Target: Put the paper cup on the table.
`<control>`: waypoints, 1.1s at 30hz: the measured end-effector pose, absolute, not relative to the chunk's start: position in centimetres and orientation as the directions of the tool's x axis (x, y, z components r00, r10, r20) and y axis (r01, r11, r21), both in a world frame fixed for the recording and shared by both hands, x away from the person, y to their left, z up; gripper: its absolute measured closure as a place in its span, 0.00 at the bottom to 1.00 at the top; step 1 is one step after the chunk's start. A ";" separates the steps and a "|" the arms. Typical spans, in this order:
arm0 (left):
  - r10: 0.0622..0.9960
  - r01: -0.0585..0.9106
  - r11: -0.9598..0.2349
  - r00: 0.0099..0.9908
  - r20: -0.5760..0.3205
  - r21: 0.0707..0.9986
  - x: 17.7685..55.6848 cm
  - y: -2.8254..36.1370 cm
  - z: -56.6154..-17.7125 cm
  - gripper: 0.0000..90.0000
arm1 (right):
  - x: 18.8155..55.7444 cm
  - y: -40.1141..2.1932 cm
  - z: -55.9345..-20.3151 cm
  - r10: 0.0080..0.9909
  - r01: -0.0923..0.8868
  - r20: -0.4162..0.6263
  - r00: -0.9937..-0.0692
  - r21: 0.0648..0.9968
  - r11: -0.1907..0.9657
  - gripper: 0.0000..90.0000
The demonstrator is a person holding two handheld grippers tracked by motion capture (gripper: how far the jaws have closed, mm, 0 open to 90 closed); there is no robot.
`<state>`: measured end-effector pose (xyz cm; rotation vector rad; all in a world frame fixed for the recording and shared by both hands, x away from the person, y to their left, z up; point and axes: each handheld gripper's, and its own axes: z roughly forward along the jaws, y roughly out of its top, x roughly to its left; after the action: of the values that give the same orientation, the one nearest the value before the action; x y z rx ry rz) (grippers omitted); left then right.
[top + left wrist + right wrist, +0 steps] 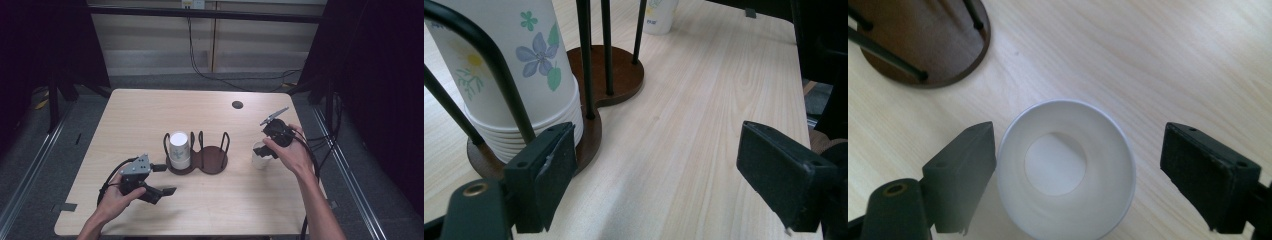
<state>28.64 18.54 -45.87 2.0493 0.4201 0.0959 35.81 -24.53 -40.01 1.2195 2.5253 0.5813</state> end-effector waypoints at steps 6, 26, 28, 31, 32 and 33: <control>0.339 0.260 -0.440 0.935 -0.109 0.860 28.7 18.6 -46.0 0.18 | 34.7 -25.4 -39.4 0.820 0.659 -0.025 -0.572 0.581 0.477 0.15; 0.355 0.263 -0.421 0.928 -0.109 0.868 28.9 19.7 -45.8 0.18 | 27.9 -27.5 -40.7 0.858 0.534 0.055 -0.511 0.802 0.267 0.16; 0.363 0.265 -0.419 0.926 -0.108 0.868 29.0 20.0 -45.7 0.18 | 27.0 -27.7 -41.0 0.861 0.511 0.076 -0.503 0.829 0.225 0.15; 0.371 0.268 -0.410 0.922 -0.109 0.872 29.0 20.2 -45.7 0.18 | 25.7 -27.8 -41.6 0.861 0.484 0.080 -0.503 0.851 0.204 0.16; 0.371 0.268 -0.410 0.922 -0.109 0.872 29.0 20.2 -45.7 0.18 | 25.7 -27.8 -41.6 0.861 0.484 0.080 -0.503 0.851 0.204 0.16; 0.378 0.273 -0.401 0.919 -0.114 0.874 29.0 20.4 -45.6 0.18 | 24.8 -28.0 -42.2 0.868 0.461 0.071 -0.492 0.867 0.190 0.15</control>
<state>29.02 20.39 -45.61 2.0100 0.4690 0.1230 24.82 -27.99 -42.21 1.2416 2.0331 1.2387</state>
